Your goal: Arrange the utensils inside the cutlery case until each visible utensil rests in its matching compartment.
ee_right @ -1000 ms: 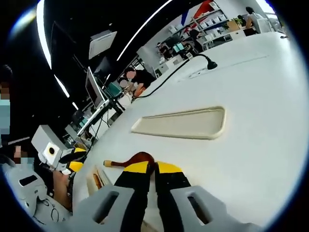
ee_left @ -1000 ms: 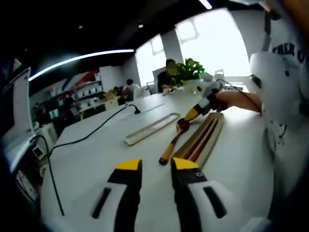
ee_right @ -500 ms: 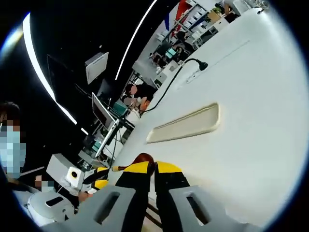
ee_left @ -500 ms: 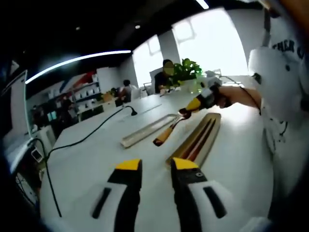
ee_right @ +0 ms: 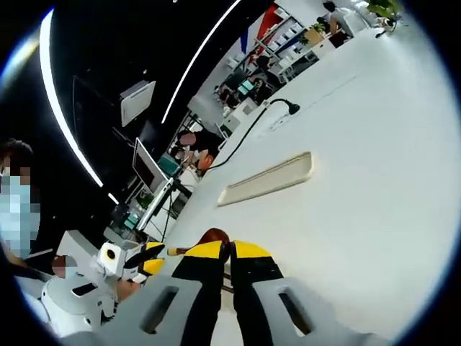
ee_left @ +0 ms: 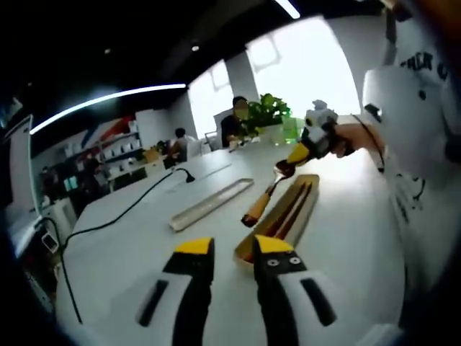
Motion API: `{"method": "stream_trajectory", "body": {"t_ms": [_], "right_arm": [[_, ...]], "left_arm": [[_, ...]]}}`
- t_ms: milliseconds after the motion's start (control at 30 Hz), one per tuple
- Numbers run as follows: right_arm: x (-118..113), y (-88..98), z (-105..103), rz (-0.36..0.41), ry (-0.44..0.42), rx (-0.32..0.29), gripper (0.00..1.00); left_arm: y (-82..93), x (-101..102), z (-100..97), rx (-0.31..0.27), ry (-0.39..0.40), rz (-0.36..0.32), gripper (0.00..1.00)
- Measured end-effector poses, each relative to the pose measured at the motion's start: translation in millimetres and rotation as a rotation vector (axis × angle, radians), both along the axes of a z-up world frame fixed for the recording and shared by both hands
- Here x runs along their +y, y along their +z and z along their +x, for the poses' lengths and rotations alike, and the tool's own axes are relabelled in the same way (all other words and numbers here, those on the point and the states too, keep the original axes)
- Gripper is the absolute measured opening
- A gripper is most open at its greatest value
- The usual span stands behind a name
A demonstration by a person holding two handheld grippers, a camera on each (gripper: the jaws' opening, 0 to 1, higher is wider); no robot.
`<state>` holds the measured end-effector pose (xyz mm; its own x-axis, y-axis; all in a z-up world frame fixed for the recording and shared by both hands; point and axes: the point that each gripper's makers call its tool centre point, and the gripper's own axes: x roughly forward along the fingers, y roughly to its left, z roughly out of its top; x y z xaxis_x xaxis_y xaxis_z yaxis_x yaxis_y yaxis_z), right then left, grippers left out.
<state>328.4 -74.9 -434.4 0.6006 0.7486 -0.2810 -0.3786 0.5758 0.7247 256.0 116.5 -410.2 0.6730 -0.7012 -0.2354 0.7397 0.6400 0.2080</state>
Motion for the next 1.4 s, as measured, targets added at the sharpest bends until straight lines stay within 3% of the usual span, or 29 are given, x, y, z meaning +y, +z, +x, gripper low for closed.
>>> {"method": "stream_trajectory", "body": {"t_ms": [300, 600, 767, 1133, 1400], "right_arm": [[-8, -6.6, 14, -0.028, -0.039, 0.009, 0.00], [-12, -8.9, 15, -0.041, -0.072, 0.025, 0.01], [-15, -9.2, 15, -0.045, -0.084, 0.031, 0.01], [-24, -9.5, 20, -0.080, -0.112, 0.002, 0.01], [-24, -10.6, 20, -0.185, -0.064, -0.050, 0.02]], "left_arm": [[-6.2, -11, 0.3, -0.001, -0.030, 0.009, 0.22], [-16.0, -25, 2.6, -0.002, -0.054, 0.043, 0.22], [-15.0, -30, 4.5, 0.000, -0.062, 0.024, 0.22], [-19.2, -41, 16.1, 0.002, -0.060, 0.039, 0.22], [-20.9, -43, 22.4, 0.012, -0.038, 0.077, 0.22]]}}
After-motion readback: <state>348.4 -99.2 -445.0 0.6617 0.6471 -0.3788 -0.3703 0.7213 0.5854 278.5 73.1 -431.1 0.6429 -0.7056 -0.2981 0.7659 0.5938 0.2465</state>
